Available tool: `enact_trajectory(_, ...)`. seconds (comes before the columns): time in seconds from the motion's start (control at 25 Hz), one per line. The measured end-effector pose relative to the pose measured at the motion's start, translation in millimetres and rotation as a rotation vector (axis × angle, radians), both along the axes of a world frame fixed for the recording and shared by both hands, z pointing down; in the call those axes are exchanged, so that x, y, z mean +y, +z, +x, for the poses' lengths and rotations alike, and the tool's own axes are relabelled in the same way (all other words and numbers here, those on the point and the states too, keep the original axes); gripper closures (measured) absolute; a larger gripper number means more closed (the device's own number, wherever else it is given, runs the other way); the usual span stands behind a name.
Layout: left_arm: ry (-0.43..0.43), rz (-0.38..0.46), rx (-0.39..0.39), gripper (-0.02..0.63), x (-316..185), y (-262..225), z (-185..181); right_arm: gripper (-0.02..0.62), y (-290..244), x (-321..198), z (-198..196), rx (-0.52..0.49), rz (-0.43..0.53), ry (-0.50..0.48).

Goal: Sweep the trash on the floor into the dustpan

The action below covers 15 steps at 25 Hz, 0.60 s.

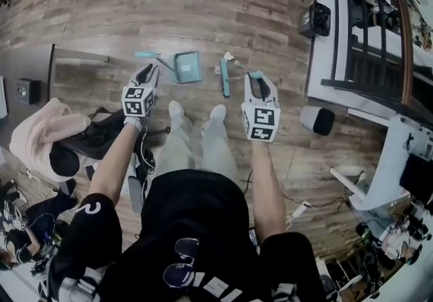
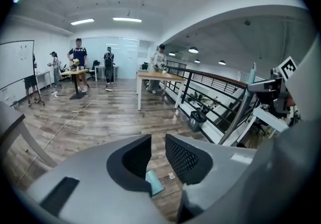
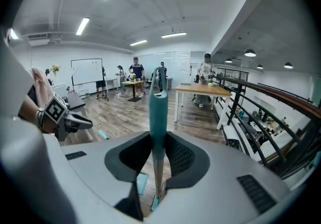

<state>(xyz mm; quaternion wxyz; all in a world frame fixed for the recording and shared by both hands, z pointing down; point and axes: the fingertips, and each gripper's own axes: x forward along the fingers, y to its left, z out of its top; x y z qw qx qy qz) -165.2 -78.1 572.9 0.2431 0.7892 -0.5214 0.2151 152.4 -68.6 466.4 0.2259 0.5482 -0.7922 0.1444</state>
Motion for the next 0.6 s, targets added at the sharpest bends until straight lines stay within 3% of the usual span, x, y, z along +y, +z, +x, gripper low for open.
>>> enact_trajectory(0.24, 0.056, -0.049, -0.008, 0.502, -31, 68, -10, 0.512, 18, -6, -27, 0.040, 0.019, 0.041)
enact_trajectory(0.6, 0.029, -0.109, -0.024, 0.500, -55, 138, -21, 0.511, 50, -11, -34, 0.045, 0.010, 0.110)
